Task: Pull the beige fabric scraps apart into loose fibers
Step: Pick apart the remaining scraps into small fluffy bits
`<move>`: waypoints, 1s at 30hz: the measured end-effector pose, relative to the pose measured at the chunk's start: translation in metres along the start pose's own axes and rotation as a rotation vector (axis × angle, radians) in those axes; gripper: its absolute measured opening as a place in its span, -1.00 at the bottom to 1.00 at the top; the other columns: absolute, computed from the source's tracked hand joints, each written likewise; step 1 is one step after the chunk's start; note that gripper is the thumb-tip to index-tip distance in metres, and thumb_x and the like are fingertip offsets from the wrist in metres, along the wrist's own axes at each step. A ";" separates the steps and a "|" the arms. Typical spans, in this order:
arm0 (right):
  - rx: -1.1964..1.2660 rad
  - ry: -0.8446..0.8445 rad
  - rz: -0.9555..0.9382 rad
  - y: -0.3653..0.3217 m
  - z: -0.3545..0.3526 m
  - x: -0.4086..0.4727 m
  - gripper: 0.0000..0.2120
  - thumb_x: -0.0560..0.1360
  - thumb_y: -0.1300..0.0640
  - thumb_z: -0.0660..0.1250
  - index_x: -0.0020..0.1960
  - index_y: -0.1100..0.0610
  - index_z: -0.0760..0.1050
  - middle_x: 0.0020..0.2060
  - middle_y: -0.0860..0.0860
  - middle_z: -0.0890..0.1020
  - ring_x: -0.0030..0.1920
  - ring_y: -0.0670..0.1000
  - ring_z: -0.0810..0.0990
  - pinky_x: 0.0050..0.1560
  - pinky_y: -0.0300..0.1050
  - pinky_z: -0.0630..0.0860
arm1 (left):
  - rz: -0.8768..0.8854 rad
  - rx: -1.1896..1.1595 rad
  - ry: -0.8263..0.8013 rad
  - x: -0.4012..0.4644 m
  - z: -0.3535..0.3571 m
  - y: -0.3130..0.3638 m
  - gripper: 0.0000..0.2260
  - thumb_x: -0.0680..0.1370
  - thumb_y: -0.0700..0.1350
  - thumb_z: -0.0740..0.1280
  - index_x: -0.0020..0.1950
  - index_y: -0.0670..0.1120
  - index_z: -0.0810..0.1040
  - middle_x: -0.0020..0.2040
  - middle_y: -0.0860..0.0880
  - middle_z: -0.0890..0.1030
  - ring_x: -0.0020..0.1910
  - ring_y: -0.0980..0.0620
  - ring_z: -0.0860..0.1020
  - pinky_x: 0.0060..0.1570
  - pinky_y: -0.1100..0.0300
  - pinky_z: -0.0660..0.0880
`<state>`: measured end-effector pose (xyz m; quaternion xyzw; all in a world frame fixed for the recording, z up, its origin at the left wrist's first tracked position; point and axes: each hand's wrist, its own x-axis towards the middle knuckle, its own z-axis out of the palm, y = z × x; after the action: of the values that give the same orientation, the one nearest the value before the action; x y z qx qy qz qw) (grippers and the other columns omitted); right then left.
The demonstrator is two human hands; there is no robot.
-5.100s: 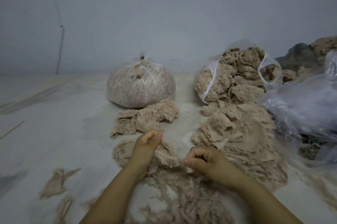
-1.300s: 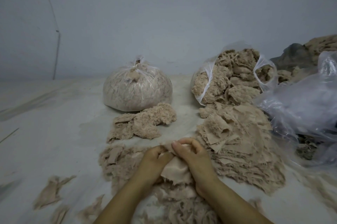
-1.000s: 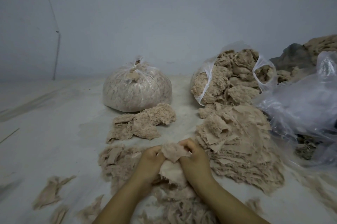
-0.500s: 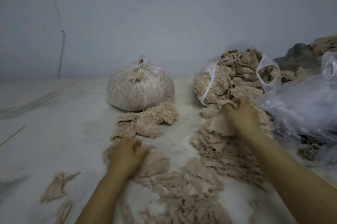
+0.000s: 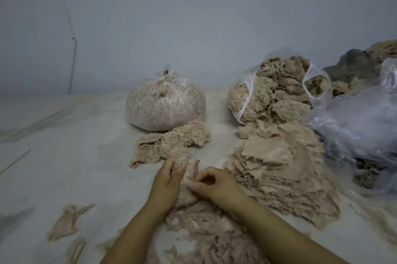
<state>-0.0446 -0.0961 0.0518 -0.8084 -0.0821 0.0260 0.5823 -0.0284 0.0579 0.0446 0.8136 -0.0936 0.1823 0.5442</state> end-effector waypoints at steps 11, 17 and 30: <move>0.135 0.102 -0.179 0.013 -0.004 0.005 -0.67 0.49 0.18 0.41 -0.32 0.05 0.30 -0.46 -0.13 0.35 -0.37 -0.11 0.32 -0.32 -0.18 0.29 | 0.005 -0.034 -0.081 0.000 0.008 -0.004 -0.89 0.60 -0.10 0.24 -0.14 -0.01 0.46 -0.28 0.14 0.57 -0.30 0.26 0.50 -0.31 0.43 0.38; 0.368 0.382 -0.128 0.013 -0.021 0.008 -0.74 0.50 0.20 0.38 -0.30 0.14 0.38 -0.38 0.02 0.42 -0.29 -0.01 0.41 -0.24 -0.11 0.33 | -0.054 0.387 0.126 0.012 -0.007 -0.026 -0.84 0.62 -0.16 0.17 -0.16 -0.09 0.32 -0.31 0.01 0.43 -0.26 -0.06 0.44 -0.33 0.18 0.30; 0.677 0.209 -0.048 -0.002 -0.017 -0.005 -0.85 0.53 0.20 0.32 -0.19 0.09 0.60 -0.30 0.07 0.60 -0.26 -0.02 0.59 -0.23 -0.14 0.53 | -0.293 -0.509 -0.311 -0.012 0.022 0.022 -0.56 0.39 -0.10 0.44 0.24 -0.08 0.44 -0.13 -0.02 0.65 -0.09 0.09 0.64 -0.12 0.31 0.55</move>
<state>-0.0472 -0.1123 0.0587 -0.5656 -0.0279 -0.0449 0.8230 -0.0426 0.0281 0.0510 0.6745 -0.1001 -0.0537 0.7295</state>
